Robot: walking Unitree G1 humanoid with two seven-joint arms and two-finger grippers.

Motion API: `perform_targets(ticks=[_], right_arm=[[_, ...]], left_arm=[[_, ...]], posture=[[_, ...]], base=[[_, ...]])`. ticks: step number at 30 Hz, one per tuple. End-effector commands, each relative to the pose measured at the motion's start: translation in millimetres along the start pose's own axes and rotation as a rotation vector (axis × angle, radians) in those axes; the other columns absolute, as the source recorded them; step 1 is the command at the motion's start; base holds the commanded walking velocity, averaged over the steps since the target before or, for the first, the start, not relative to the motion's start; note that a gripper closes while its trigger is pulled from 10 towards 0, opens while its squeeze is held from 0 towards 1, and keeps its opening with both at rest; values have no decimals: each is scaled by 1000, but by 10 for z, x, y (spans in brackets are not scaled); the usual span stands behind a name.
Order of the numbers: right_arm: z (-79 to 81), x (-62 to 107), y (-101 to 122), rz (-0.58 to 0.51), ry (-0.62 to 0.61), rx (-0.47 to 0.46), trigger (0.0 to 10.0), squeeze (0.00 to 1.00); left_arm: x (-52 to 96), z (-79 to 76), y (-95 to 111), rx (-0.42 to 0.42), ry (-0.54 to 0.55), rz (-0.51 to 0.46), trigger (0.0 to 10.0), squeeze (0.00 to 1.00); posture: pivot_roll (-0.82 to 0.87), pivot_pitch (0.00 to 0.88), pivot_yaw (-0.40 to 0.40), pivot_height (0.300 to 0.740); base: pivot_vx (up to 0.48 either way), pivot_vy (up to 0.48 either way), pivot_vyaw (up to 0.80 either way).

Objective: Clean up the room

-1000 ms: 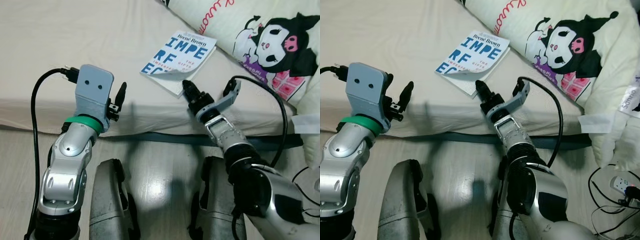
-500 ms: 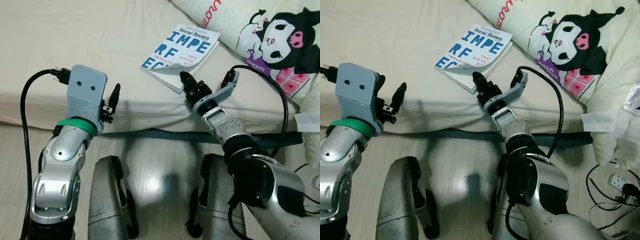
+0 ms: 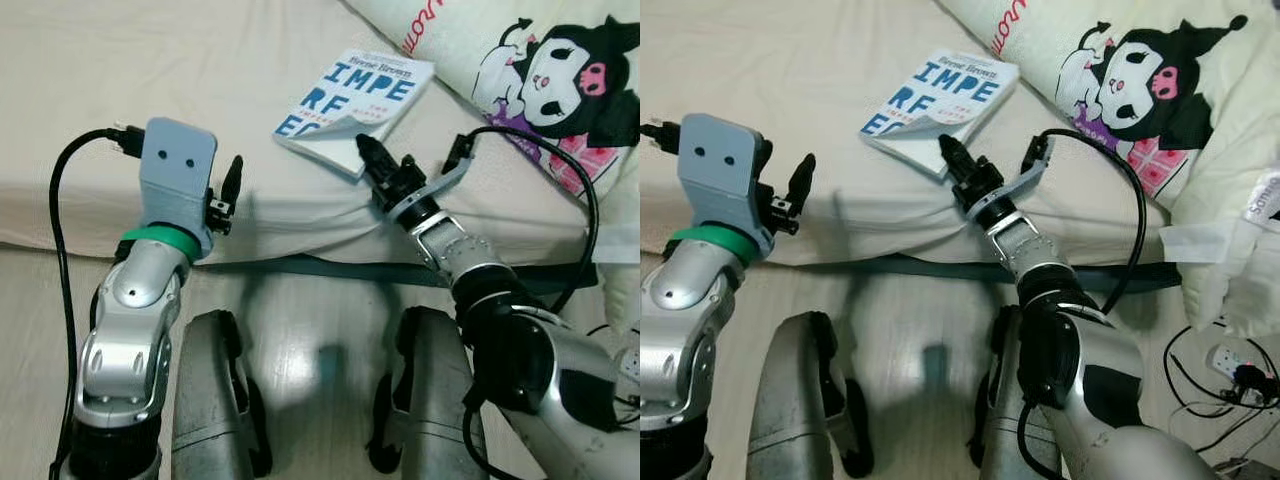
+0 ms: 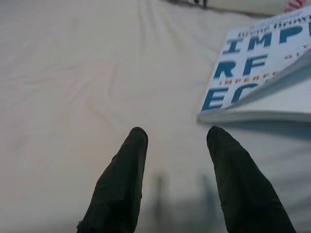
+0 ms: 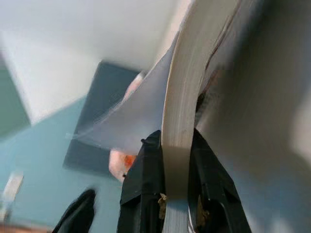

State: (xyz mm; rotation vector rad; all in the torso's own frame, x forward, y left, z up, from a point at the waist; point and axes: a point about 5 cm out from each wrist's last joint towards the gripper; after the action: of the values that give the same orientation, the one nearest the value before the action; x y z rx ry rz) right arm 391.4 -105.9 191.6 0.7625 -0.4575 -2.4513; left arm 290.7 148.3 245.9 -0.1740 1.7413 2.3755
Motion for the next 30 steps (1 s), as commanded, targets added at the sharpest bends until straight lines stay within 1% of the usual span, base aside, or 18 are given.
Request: perform_targets(ticks=[1, 4, 7, 8, 11, 12, 13, 15, 16, 17, 18, 19, 20, 21, 24, 26, 28, 30], right_arm=[[166, -33, 49, 44, 156, 48, 0, 0], [224, -4, 53, 67, 201, 70, 0, 0], [362, 103, 45, 71, 256, 81, 0, 0], [434, 187, 25, 65, 271, 78, 4784, 0], [477, 243, 11, 61, 279, 74, 4784, 0], [499, 321, -22, 55, 273, 75, 10000, 0], [499, 321, -22, 55, 273, 75, 10000, 0], [507, 492, -58, 29, 249, 83, 10000, 0], [507, 492, -58, 29, 249, 83, 10000, 0], [505, 578, -53, 13, 231, 101, 10000, 0], [505, 578, -53, 13, 231, 101, 10000, 0], [499, 649, -22, -12, 214, 114, 10000, 0], [499, 649, -22, -12, 214, 114, 10000, 0], [502, 716, 11, -31, 190, 142, 10000, 0], [517, 804, 66, -62, 143, 180, 10000, 0], [517, 804, 66, -62, 143, 180, 10000, 0], [552, 847, 130, -84, 132, 203, 10000, 0], [552, 847, 130, -84, 132, 203, 10000, 0]], left_arm=[[-54, -62, -13, 24, 3, -19, 10000, 0], [-89, -95, -2, 37, 4, -30, 10000, 0], [-131, -143, 14, 59, 9, -50, 10000, 0], [-157, -145, 20, 67, 18, -60, 10000, 0], [-176, -143, 22, 71, 25, -67, 10000, 0], [-200, -103, 24, 65, 43, -77, 10000, 0], [-200, -103, 24, 65, 43, -77, 10000, 0], [-225, 44, 32, 55, 94, -94, 10000, 0], [-225, 44, 32, 55, 94, -94, 10000, 0], [-232, 118, 28, 58, 116, -101, 10000, 0], [-232, 118, 28, 58, 116, -101, 10000, 0], [-228, 176, 20, 68, 125, -105, 10000, 0], [-228, 176, 20, 68, 125, -105, 10000, 0], [-220, 201, 5, 80, 122, -109, 10000, 0], [-211, 196, -32, 87, 115, -109, 10000, 0], [-211, 196, -32, 87, 115, -109, 10000, 0], [-227, 114, -98, 87, 109, -97, 10000, 0], [-227, 114, -98, 87, 109, -97, 10000, 0]], posture=[[120, 233, 5, 455], [95, 205, -5, 455], [56, 157, -19, 455], [34, 125, -22, 455], [34, 125, -22, 455], [15, 91, -22, 455], [15, 91, -22, 455], [0, 60, -15, 455], [0, 60, -15, 455], [-6, 42, -10, 455], [-6, 42, -10, 455], [-12, 27, -4, 455], [-12, 27, -4, 455], [-16, 13, 0, 455], [-19, 1, 1, 455], [-19, 1, 1, 455], [-34, 0, -14, 455], [-34, 0, -14, 455]], base=[[0, 0, 0], [0, 0, 0], [0, 0, 0], [0, 0, 0], [0, 0, 0], [0, 0, 0], [0, 0, 0], [0, 0, 0], [0, 0, 0], [0, 0, 0], [0, 0, 0], [0, 0, 0], [0, 0, 0], [0, 0, 0], [0, 0, 0], [0, 0, 0], [0, 0, 0], [0, 0, 0]])
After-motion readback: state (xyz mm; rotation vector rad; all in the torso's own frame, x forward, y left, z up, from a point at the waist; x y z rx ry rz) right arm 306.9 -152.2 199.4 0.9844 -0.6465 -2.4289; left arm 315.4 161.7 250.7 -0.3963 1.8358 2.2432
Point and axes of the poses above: a point about 5 cm out from each wrist's last joint towards the gripper, its own x axis pointing back from the gripper into the wrist, its own y axis along the axis of the wrist's last joint, z = x × y, and after that the axes turned 4 degrees about -x, right-handed
